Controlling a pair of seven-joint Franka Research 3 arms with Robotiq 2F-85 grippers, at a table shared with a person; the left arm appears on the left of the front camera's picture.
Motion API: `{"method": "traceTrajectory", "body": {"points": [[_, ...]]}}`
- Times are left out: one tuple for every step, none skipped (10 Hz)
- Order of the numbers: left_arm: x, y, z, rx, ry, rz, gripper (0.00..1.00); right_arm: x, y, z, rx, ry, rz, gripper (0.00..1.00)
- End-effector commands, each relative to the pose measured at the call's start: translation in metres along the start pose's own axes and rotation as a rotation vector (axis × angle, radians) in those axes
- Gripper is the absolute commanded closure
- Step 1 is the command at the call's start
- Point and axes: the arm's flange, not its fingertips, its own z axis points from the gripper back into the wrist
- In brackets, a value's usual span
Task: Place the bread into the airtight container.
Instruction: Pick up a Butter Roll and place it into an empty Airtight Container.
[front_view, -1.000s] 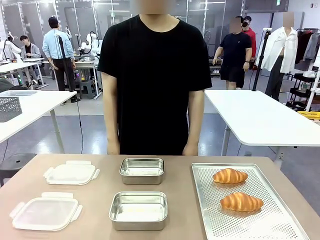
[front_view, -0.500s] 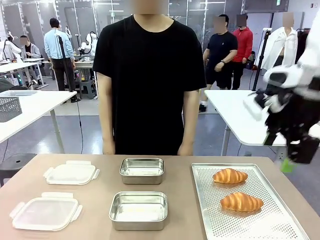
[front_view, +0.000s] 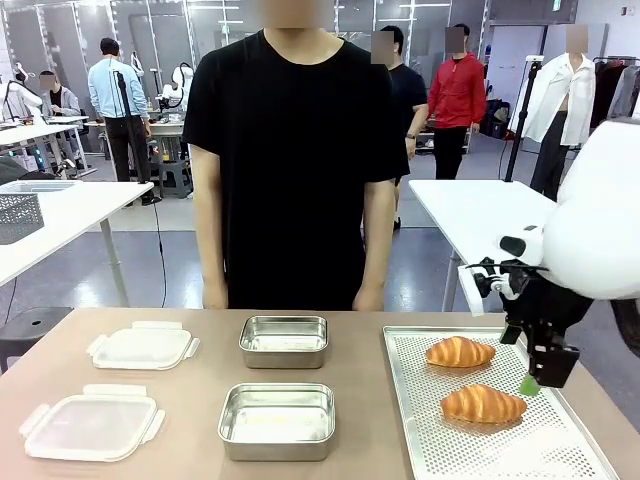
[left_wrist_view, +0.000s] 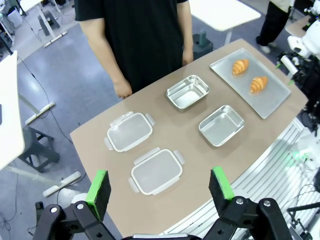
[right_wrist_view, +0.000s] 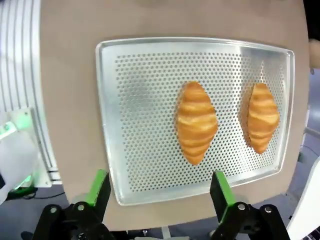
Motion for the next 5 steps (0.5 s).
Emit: {"method": "traceTrajectory", "body": {"points": [[0.0035,-0.0002,0.0017,-0.009,-0.005,-0.005,0.00,-0.0047,-0.0087,-0.0339,0.005,-0.008,-0.010,0.00],[0.0035,-0.0002,0.0017,-0.009,-0.005,-0.005,0.00,-0.0060,-0.0152,-0.0356,0.007,-0.014,-0.020,0.00],[0.0035,-0.0002,0.0017,-0.009,-0.005,-0.005,0.00,-0.0074,-0.0165,-0.0364,0.024,0.008,-0.022,0.00],[0.0035,-0.0002,0.0017,-0.009,-0.005,-0.005,0.00,-0.0021,-0.0151,-0.0276,0.004,0.010,-0.026,0.00],[0.0035,-0.0002,0.0017,-0.009,-0.005,-0.005,0.00,-0.0021,-0.0151,-0.0276,0.004,0.010,-0.026,0.00]]}}
